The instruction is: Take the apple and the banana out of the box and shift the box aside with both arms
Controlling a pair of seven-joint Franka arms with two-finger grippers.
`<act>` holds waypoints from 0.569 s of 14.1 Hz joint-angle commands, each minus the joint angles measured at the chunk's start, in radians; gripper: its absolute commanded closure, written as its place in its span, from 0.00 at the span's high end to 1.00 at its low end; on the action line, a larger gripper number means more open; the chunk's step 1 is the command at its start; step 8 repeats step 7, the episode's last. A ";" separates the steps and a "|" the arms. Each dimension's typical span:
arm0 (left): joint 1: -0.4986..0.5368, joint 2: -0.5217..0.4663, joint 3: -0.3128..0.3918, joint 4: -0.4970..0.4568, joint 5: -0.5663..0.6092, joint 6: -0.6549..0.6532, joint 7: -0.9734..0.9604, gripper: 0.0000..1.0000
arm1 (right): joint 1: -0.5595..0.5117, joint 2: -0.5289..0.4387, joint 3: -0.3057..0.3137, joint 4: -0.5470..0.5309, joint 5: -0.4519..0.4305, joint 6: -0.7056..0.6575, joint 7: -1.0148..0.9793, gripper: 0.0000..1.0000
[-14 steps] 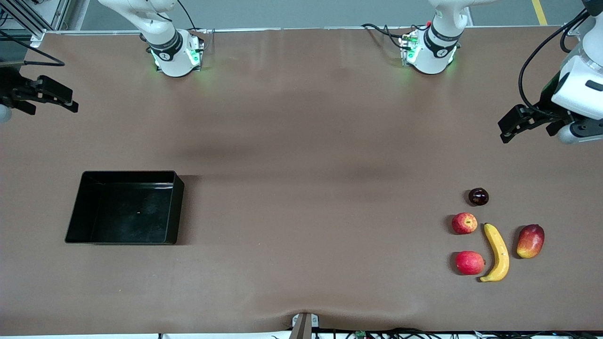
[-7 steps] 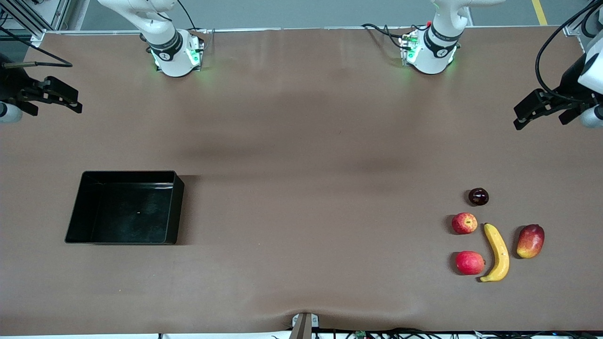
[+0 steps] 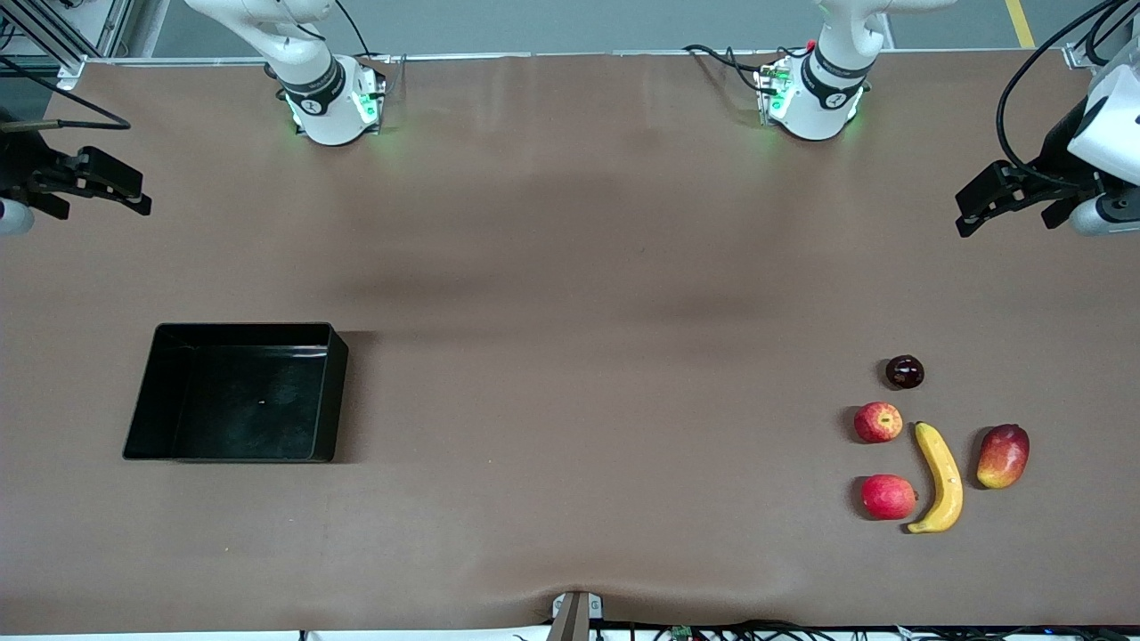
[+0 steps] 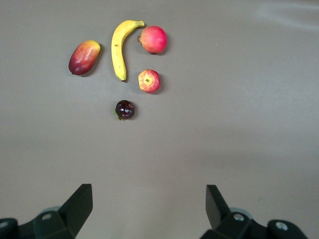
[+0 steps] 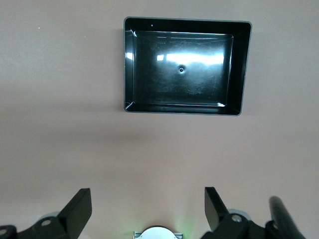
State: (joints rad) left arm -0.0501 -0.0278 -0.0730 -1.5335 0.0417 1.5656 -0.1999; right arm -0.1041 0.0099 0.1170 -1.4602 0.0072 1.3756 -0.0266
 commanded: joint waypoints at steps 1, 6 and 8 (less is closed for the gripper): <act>-0.004 -0.014 -0.004 -0.007 -0.006 -0.024 0.020 1.00 | -0.011 -0.025 0.003 -0.026 0.020 0.011 0.004 1.00; -0.001 -0.018 -0.014 -0.007 -0.002 -0.045 0.030 1.00 | -0.012 -0.025 0.003 -0.026 0.020 0.011 0.004 1.00; 0.003 -0.018 -0.013 -0.007 0.001 -0.053 0.034 1.00 | -0.012 -0.025 0.003 -0.026 0.020 0.011 0.005 1.00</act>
